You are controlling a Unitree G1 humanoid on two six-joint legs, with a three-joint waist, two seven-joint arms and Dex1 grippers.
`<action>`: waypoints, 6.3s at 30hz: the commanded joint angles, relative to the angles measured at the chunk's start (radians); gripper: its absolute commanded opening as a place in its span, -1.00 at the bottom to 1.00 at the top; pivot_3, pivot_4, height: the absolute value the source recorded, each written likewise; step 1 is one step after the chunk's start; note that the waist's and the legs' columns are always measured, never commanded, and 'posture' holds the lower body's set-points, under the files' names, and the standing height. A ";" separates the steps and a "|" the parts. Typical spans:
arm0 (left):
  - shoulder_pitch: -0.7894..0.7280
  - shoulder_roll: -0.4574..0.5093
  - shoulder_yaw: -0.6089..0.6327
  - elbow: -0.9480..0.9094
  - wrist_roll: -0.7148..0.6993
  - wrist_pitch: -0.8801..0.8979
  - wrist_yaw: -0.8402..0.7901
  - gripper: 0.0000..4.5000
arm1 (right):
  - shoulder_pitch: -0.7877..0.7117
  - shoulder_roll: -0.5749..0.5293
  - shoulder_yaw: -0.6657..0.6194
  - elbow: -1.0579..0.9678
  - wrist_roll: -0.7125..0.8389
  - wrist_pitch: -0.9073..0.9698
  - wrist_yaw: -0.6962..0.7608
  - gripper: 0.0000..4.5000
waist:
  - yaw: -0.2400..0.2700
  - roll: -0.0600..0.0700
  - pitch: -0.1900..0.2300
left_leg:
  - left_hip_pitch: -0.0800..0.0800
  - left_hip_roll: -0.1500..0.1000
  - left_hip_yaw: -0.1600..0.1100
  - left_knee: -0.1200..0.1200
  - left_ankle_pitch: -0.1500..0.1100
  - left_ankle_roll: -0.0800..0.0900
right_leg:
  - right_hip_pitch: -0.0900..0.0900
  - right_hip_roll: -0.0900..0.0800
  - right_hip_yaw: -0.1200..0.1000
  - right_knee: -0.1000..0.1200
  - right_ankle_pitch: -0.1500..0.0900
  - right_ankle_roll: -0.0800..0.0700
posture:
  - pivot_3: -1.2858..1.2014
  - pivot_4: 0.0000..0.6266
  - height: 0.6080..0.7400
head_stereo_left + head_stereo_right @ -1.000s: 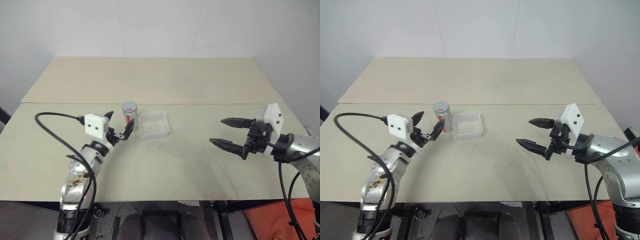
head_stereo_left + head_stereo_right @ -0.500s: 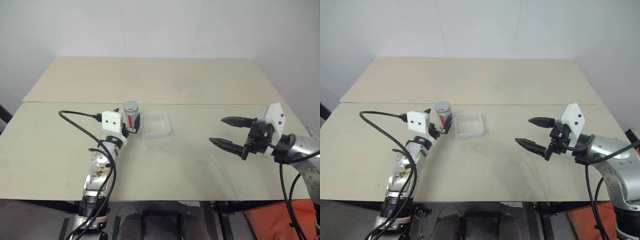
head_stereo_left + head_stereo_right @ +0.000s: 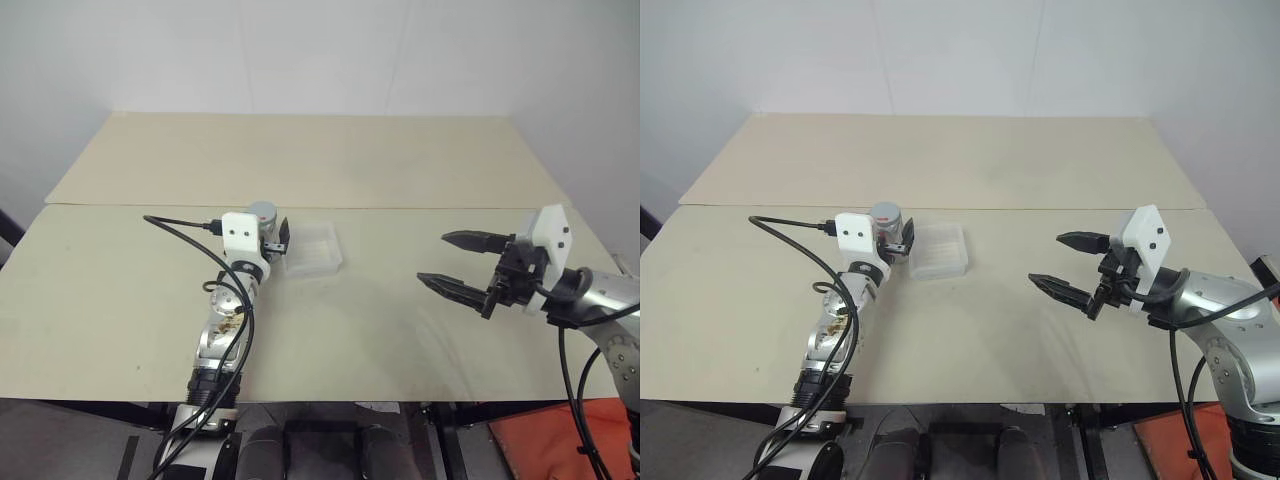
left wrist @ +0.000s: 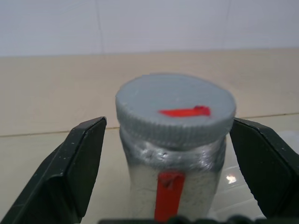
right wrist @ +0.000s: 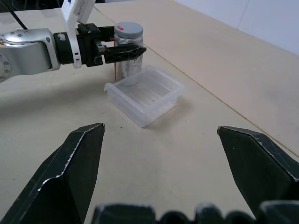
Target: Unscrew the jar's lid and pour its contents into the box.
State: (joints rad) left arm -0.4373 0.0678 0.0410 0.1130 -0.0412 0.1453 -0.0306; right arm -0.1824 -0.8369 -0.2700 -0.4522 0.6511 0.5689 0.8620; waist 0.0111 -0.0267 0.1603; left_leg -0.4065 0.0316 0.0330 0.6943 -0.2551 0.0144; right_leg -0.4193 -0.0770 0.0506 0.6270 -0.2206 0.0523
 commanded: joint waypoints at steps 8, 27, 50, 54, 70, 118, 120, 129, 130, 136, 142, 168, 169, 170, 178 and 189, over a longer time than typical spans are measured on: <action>-0.031 -0.010 -0.003 0.005 0.007 -0.033 0.009 0.59 | 0.000 0.005 -0.053 -0.043 0.030 -0.004 -0.026 1.00 | 0.000 0.000 0.000 | 0.000 0.000 0.000 0.000 0.000 0.000 | 0.000 0.000 0.000 0.000 0.000 0.000 | 0.03 -0.52 1.00; 0.067 0.418 0.066 -0.301 -0.205 0.164 -0.481 0.00 | -0.073 0.095 0.022 -0.112 0.100 0.021 -0.106 1.00 | -0.024 0.000 0.000 | 0.001 0.001 0.000 -0.001 0.000 0.000 | -0.002 0.000 0.000 0.002 0.000 0.000 | 0.03 -0.52 1.00; -0.209 0.377 -0.148 -0.090 -0.514 0.223 -1.156 0.00 | -0.486 0.193 0.369 -0.012 0.019 0.131 -0.083 1.00 | -0.023 0.000 0.000 | -0.001 0.001 0.000 0.000 0.000 0.000 | -0.003 0.000 -0.001 0.002 0.000 0.000 | 0.03 -0.52 1.00; -0.221 0.364 -0.152 -0.069 -0.503 0.208 -1.179 0.00 | -0.500 0.210 0.382 0.007 -0.002 0.146 -0.099 1.00 | -0.025 0.000 0.000 | -0.002 0.001 0.000 0.000 0.000 0.000 | -0.003 0.000 -0.001 0.002 0.000 0.000 | 0.03 -0.52 1.00; -0.215 0.354 -0.149 -0.077 -0.474 0.179 -1.208 0.00 | -0.526 0.247 0.367 0.052 0.018 0.217 -0.076 0.28 | -0.024 0.000 0.000 | -0.002 0.001 0.000 0.000 0.000 0.000 | -0.003 0.000 -0.001 0.002 0.000 0.000 | 0.03 -0.52 1.00; -0.186 0.432 -0.084 -0.073 -0.517 0.166 -1.383 0.00 | -0.500 0.260 0.278 0.167 0.022 -0.121 0.286 0.98 | -0.025 0.001 0.001 | -0.002 0.002 -0.002 0.000 0.000 0.000 | -0.003 0.000 -0.003 0.003 0.000 -0.001 | 0.03 -0.52 1.00; -0.182 0.422 -0.078 -0.073 -0.515 0.162 -1.353 0.00 | -0.486 0.263 0.288 0.103 -0.010 -0.068 0.185 0.98 | -0.026 0.001 0.001 | -0.002 0.002 -0.002 0.000 0.000 0.000 | -0.004 0.000 -0.003 0.003 0.000 -0.001 | 0.03 -0.52 1.00; -0.204 0.386 -0.098 -0.060 -0.491 0.144 -1.302 0.00 | -0.496 0.368 0.371 -0.021 -0.085 0.085 -0.128 0.98 | -0.024 0.001 0.001 | -0.003 0.001 -0.002 0.000 0.000 0.000 | -0.004 0.000 -0.003 0.003 0.000 -0.001 | 0.03 -0.52 1.00; -0.206 0.385 -0.098 -0.059 -0.490 0.145 -1.302 0.00 | -0.496 0.376 0.379 -0.022 -0.092 0.087 -0.139 0.98 | -0.024 0.001 0.001 | -0.003 0.001 -0.002 0.000 0.000 0.000 | -0.004 0.000 -0.003 0.002 0.000 -0.001 | 0.03 -0.52 1.00; -0.216 0.386 -0.097 -0.046 -0.488 0.140 -1.307 0.00 | -0.508 0.399 0.418 -0.011 -0.133 0.111 -0.198 0.98 | -0.024 0.001 0.001 | -0.003 0.001 -0.002 0.000 0.000 0.000 | -0.004 0.000 -0.003 0.002 0.000 -0.001 | 0.03 -0.52 1.00; -0.216 0.394 -0.089 -0.050 -0.495 0.146 -1.307 0.00 | -0.496 0.378 0.399 0.032 -0.165 0.113 -0.213 0.98 | -0.024 0.001 0.001 | -0.003 0.001 -0.002 0.000 0.000 0.000 | -0.004 0.000 -0.003 0.002 0.000 -0.001 | 0.03 -0.52 1.00; -0.172 0.468 -0.070 -0.082 -0.521 0.171 -1.356 0.00 | -0.395 0.204 0.239 0.051 -0.090 0.050 -0.089 0.98 | -0.027 0.001 0.001 | -0.004 0.002 -0.002 0.000 0.000 0.000 | -0.004 0.001 -0.003 0.002 0.000 -0.001 | 0.03 -0.52 1.00; -0.174 0.465 -0.070 -0.078 -0.518 0.168 -1.353 0.00 | -0.394 0.203 0.237 0.045 -0.086 0.049 -0.084 0.98 | -0.027 0.001 0.001 | -0.003 0.002 -0.002 0.000 0.000 0.000 | -0.004 0.000 -0.003 0.002 0.000 -0.001 | 0.03 -0.52 1.00; -0.180 0.459 -0.071 -0.070 -0.513 0.162 -1.347 0.00 | -0.394 0.203 0.232 0.033 -0.072 0.050 -0.075 0.98 | -0.026 0.001 0.001 | -0.003 0.002 -0.002 0.000 0.000 0.000 | -0.004 0.001 -0.003 0.002 0.000 -0.001 | 0.03 -0.52 1.00; -0.244 0.375 -0.102 0.020 -0.449 0.102 -1.295 0.00 | -0.451 0.258 0.286 -0.075 0.001 0.099 -0.093 0.98 | -0.023 0.001 0.001 | -0.004 0.001 -0.002 0.000 0.000 0.000 | -0.003 0.000 -0.003 0.002 0.000 -0.001 | 0.03 -0.52 1.00; -0.275 0.341 -0.101 0.050 -0.443 0.085 -1.297 0.00 | -0.551 0.332 0.448 0.003 -0.177 0.099 -0.194 0.98 | -0.023 0.001 0.001 | -0.004 0.001 -0.002 0.000 0.000 0.000 | -0.004 0.000 -0.004 0.002 0.000 -0.001 | 0.03 -0.52 1.00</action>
State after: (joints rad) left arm -0.6881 0.4085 -0.0696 0.1781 -0.4753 0.2551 -1.3258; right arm -0.7129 -0.5060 0.1841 -0.4459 0.4928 0.6838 0.6757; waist -0.0119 -0.0257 0.1617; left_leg -0.4105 0.0328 0.0309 0.6945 -0.2548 0.0144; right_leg -0.4233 -0.0767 0.0468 0.6288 -0.2207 0.0516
